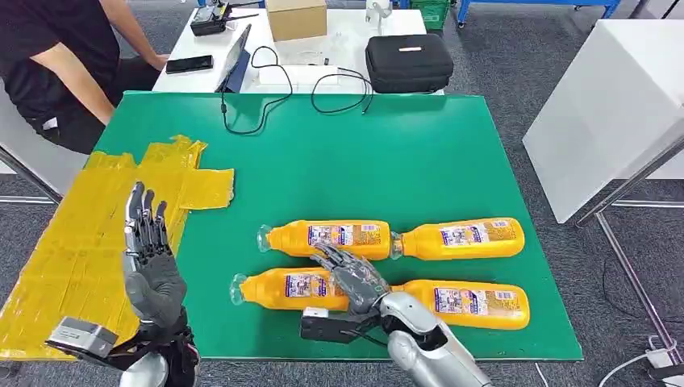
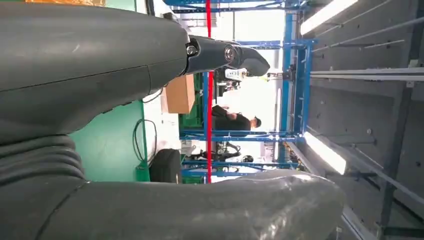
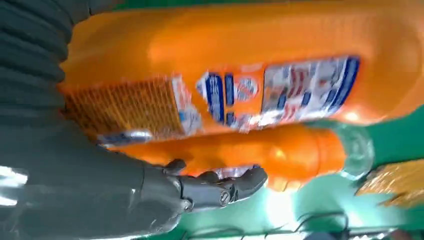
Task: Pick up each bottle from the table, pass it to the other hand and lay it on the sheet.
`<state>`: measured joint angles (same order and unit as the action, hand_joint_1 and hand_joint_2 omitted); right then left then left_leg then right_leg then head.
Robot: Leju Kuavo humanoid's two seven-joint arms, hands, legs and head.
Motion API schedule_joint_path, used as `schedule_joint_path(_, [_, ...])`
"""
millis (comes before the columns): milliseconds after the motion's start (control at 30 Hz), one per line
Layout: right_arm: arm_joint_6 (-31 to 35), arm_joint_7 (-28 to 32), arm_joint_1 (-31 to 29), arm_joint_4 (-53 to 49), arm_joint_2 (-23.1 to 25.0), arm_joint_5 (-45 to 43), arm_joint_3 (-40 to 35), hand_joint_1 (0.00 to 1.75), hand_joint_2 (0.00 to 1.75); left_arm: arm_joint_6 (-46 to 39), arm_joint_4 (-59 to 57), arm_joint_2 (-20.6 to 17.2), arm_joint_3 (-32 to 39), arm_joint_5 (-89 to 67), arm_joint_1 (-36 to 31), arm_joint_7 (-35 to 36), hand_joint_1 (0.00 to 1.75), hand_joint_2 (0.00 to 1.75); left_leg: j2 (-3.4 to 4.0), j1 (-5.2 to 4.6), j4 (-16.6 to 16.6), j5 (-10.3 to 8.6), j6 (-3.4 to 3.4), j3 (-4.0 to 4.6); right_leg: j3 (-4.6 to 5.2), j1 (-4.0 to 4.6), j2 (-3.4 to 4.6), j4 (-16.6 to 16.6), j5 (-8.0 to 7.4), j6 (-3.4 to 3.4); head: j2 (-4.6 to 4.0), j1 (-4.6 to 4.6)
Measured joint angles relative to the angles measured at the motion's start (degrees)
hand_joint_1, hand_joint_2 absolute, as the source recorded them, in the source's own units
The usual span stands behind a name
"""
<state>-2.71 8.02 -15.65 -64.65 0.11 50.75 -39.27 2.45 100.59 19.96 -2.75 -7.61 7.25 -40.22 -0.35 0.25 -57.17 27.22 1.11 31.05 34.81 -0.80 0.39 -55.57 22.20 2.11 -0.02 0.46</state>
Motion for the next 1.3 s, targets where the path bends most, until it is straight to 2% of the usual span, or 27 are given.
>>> schedule_joint_path(267, [-2.10,-0.77,-1.78,-0.09,-3.09,-1.71,-2.78,0.00,1.75,-0.55,0.00,-0.02,0.00,0.81,-0.03,0.00,0.00,0.00,-0.01,0.00,0.00,0.00,0.00,-0.02,-0.03,0.00,0.00,0.00,0.00,0.00,0.00,0.00])
schedule_joint_path(300, [-2.17,-1.64,-2.16,0.15,-3.35,-1.44,-2.95,0.26,1.75,-0.55,0.00,-0.02,0.00,0.81,-0.03,0.00,0.00,0.00,0.00,0.00,0.00,0.00,0.00,-0.03,-0.03,-0.01,0.00,0.00,0.00,0.00,0.00,0.00])
schedule_joint_path(333, [-2.43,-2.49,-2.65,0.44,-3.48,-1.23,-3.28,1.33,1.75,-0.53,0.00,-0.02,0.00,0.81,-0.02,0.00,0.00,0.00,0.00,0.00,0.00,0.00,0.00,-0.03,-0.04,0.00,0.00,0.00,0.00,0.00,0.00,-0.02])
schedule_joint_path(367, [-3.17,-3.30,-3.18,1.03,-3.79,-1.07,-3.59,1.38,1.75,-0.50,0.00,-0.02,0.00,0.81,-0.02,0.00,0.00,0.00,-0.01,0.00,0.00,0.00,0.00,-0.04,-0.04,0.00,0.00,0.00,0.00,0.00,0.00,0.02])
schedule_joint_path(400, [-3.65,-3.65,-3.60,1.46,-3.91,-1.07,-3.76,1.57,1.75,-0.44,0.00,-0.02,0.02,0.83,-0.02,0.00,0.00,0.00,0.00,0.00,0.00,0.00,0.00,-0.05,-0.05,0.00,0.00,0.00,0.00,0.00,0.00,0.00])
schedule_joint_path(433, [-4.54,-3.93,-4.49,2.27,-4.15,-1.38,-4.11,1.61,1.75,-0.22,0.00,-0.02,0.06,0.92,-0.03,0.00,0.00,0.00,0.02,0.00,0.00,0.00,0.00,-0.11,-0.09,0.00,0.00,0.01,0.00,0.00,0.00,0.00])
schedule_joint_path(467, [-4.83,-4.00,-4.85,2.58,-4.22,-1.56,-4.27,1.73,1.75,-0.09,0.00,-0.02,0.07,0.94,-0.03,0.00,0.00,0.00,0.02,-0.01,0.00,0.00,0.00,-0.14,-0.12,0.00,0.01,0.01,0.00,0.00,0.00,0.00])
schedule_joint_path(867, [-7.46,-5.29,-9.79,9.05,-5.20,-3.30,-7.48,1.75,1.75,0.68,-0.11,-0.02,0.09,1.75,-0.72,0.09,0.00,0.00,0.03,-0.03,0.01,0.05,0.00,-0.71,-0.67,0.00,0.01,0.05,0.01,-0.01,0.00,0.00])
schedule_joint_path(1300, [-8.00,-5.57,-10.81,10.47,-5.20,-3.68,-8.40,1.75,1.75,1.05,-0.17,-0.02,0.09,1.79,-1.17,0.26,0.00,0.00,0.03,-0.04,0.01,0.04,0.00,-0.90,-0.85,0.00,0.01,0.05,0.01,-0.01,0.00,-0.02])
